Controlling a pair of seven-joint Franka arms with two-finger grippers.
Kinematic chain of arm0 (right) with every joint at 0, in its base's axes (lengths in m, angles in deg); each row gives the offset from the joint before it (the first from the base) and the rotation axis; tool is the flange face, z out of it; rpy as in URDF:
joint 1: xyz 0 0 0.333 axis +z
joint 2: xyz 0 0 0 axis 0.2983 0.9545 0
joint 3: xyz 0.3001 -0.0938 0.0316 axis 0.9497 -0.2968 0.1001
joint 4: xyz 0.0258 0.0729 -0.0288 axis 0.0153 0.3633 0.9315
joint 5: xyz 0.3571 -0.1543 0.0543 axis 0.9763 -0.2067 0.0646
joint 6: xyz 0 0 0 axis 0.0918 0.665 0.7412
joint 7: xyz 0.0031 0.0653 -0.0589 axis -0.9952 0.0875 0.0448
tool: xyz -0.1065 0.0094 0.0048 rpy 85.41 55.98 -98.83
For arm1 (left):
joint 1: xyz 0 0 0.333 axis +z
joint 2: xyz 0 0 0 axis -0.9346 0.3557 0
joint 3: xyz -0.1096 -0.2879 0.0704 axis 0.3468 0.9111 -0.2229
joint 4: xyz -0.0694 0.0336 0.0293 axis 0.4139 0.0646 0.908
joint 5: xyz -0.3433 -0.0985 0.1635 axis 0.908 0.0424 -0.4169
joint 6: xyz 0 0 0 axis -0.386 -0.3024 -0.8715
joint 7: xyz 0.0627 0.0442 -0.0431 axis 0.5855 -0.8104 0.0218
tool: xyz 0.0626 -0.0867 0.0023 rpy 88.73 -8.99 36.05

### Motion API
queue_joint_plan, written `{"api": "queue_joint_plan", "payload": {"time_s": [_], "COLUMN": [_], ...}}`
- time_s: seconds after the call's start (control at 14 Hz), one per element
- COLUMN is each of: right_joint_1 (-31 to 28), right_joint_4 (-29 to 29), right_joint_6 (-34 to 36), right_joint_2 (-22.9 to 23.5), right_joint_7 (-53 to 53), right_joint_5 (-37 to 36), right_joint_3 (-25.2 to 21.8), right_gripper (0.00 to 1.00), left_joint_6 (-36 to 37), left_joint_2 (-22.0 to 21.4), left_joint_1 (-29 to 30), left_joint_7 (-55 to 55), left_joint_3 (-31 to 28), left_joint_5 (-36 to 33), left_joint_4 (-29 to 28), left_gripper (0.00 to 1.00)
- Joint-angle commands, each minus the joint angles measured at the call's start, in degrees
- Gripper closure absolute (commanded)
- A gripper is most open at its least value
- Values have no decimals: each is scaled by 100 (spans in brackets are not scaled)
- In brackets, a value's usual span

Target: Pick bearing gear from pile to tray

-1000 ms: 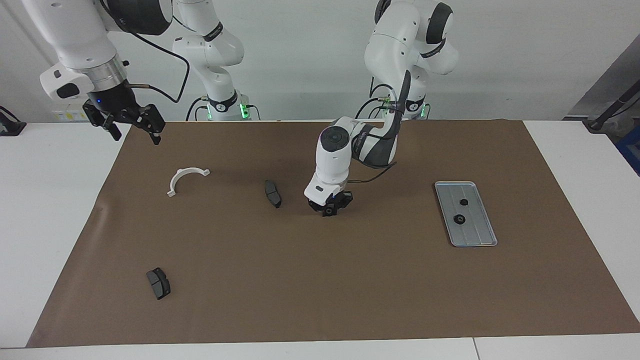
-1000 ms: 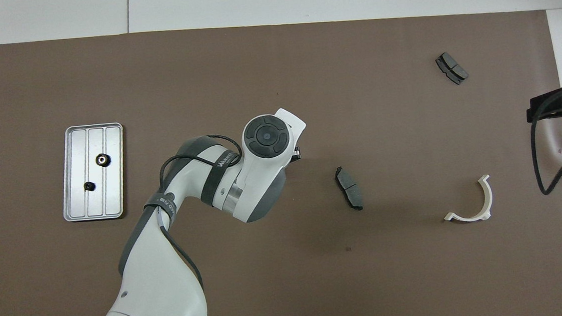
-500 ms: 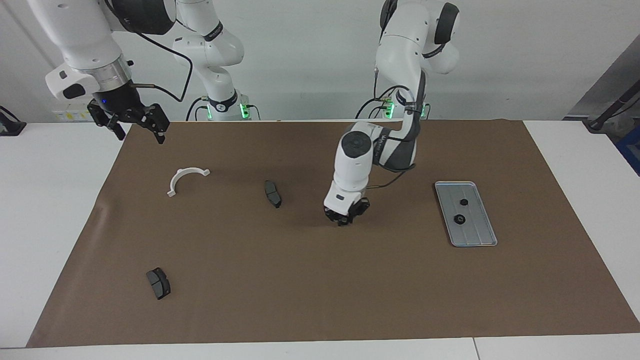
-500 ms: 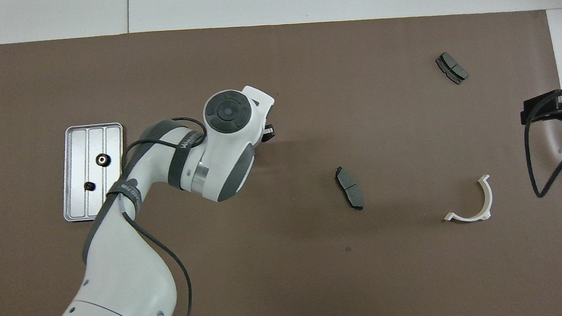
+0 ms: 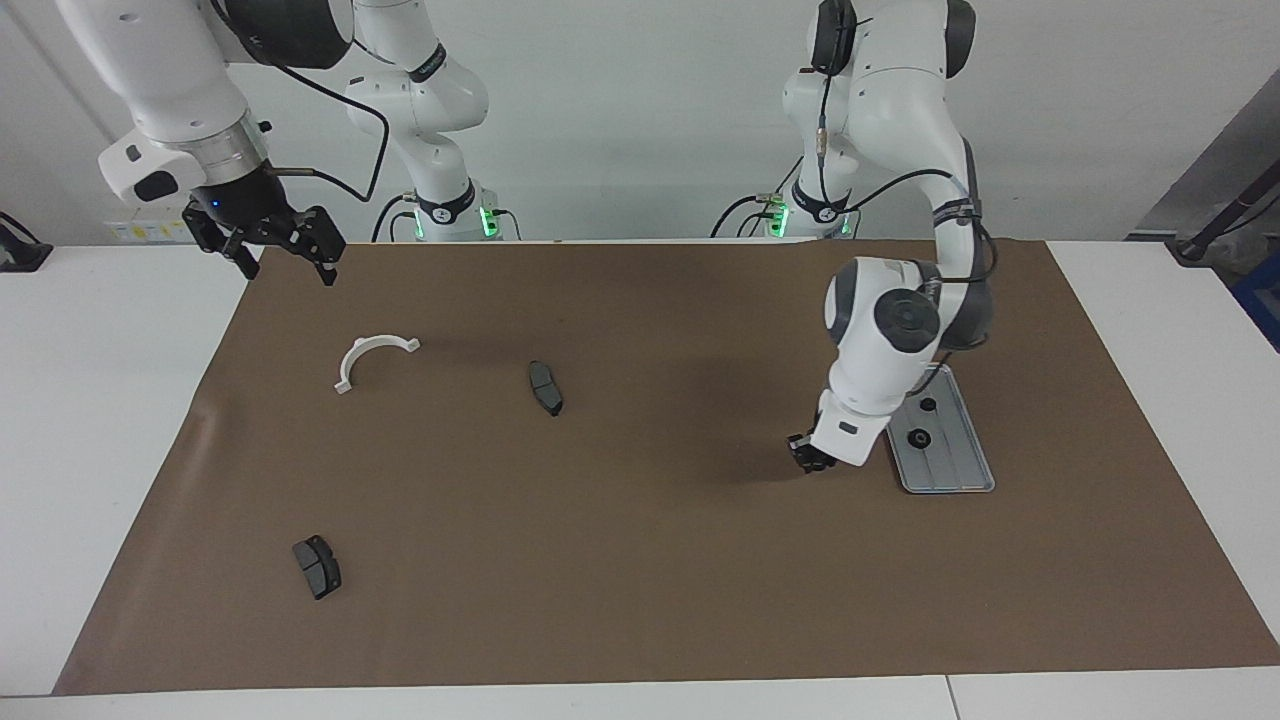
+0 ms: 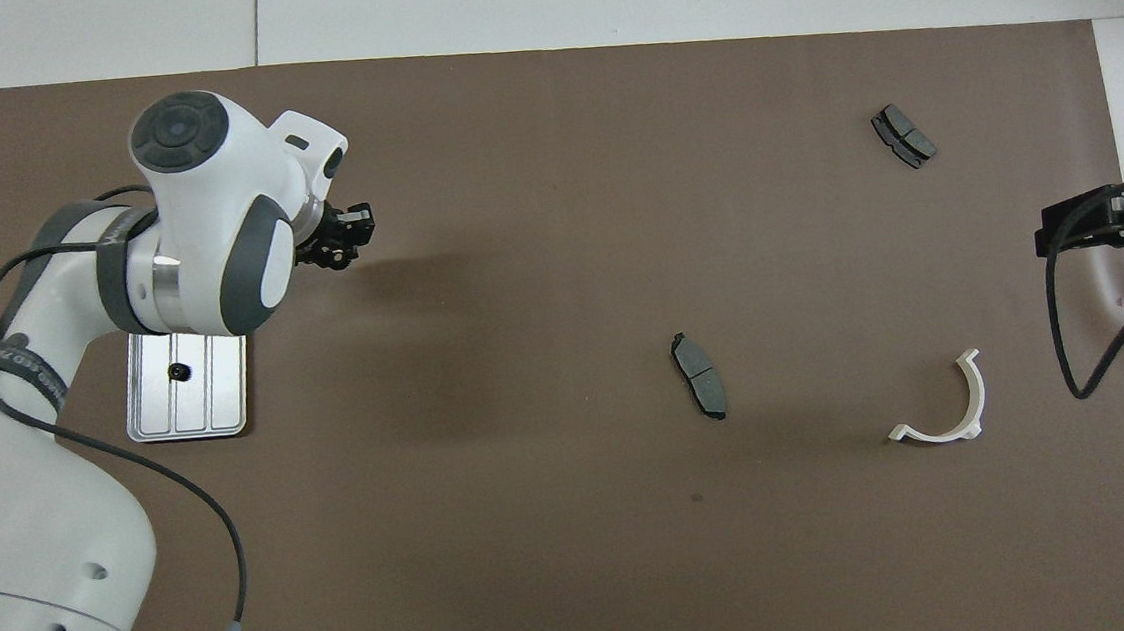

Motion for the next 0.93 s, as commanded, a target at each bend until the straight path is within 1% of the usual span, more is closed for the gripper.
{"api": "queue_joint_plan", "payload": {"time_s": [0.0,0.21,0.29,0.43,0.57,0.64,0.71,0.79,0.86], "right_joint_1": [-67,-59,-59,-59,-59,-59,-50,-50,-41], "right_joint_4": [26,148,166,184,201,202,202,202,115], "right_joint_6": [87,61,52,52,52,52,52,61,104], "right_joint_2": [-26,-87,-105,-105,-105,-105,-114,-114,-88], "right_joint_7": [150,124,124,124,124,124,124,124,124], "right_joint_5": [179,109,109,109,109,109,109,109,100], "right_joint_3": [0,18,27,27,27,18,27,18,18], "right_gripper": [0,0,0,0,0,0,0,0,0], "left_joint_6": [48,-66,-258,-732,-1146,-1234,-1235,-1209,-1174], "left_joint_2": [-533,-648,-648,-692,-771,-797,-815,-807,-815], "left_joint_1": [521,1013,1233,1427,1463,1463,1472,1489,1490], "left_joint_7": [1399,2535,2895,3162,3223,3328,3347,3321,3320], "left_joint_3": [39,31,39,39,39,31,30,30,30], "left_joint_5": [98,98,98,98,98,98,98,98,98], "left_joint_4": [-695,-968,-1047,-1318,-1626,-1749,-1768,-1725,-1681], "left_gripper": [100,100,100,100,100,97,79,40,18]}}
